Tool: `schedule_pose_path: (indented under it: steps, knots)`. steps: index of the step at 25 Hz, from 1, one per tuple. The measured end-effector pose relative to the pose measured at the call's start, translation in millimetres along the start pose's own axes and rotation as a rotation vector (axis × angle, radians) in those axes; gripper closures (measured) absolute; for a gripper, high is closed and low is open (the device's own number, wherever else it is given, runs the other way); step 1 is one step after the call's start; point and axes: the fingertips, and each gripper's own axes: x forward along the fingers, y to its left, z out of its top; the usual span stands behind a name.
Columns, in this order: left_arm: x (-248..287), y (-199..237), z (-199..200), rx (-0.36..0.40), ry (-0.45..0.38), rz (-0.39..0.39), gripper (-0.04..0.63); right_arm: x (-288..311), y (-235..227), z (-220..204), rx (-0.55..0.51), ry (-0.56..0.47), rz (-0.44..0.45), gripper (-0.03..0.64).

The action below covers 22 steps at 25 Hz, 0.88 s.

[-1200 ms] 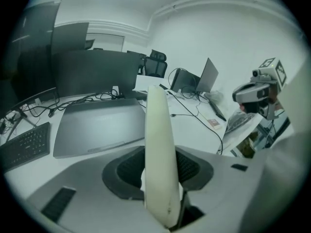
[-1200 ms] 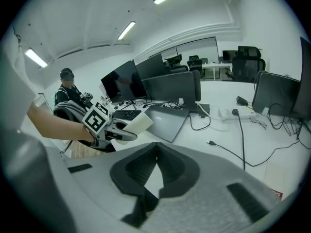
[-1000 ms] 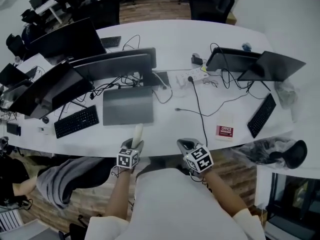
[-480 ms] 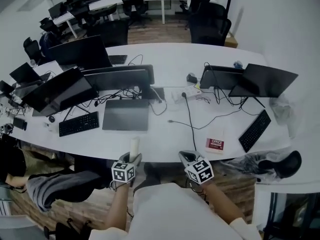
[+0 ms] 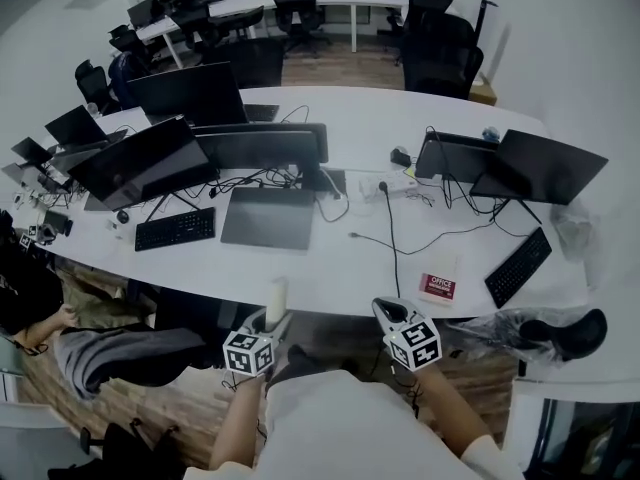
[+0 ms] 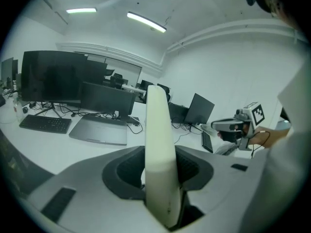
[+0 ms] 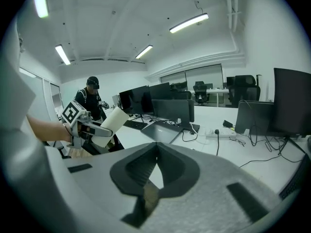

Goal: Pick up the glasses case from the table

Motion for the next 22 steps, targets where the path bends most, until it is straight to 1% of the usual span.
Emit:
schedule_pose_path:
  steps: [7,12,17,22]
  knots:
    - [-42,0,10,0.022,-0.068,-0.032,0.44,-7,24,13,-0.01,-0.051,-0.027,0.615]
    - [-70,8,15,0.044,-0.081,-0.057,0.44,-7,46,27,-0.008,-0.092,-0.065,0.617]
    - [-94,18,19,0.064,-0.118,-0.079,0.44,-11,62,41,-0.017,-0.156,-0.106,0.617]
    - [-106,28,16,0.067,-0.122,-0.092,0.44,-10,79,42,-0.009,-0.158,-0.113,0.617]
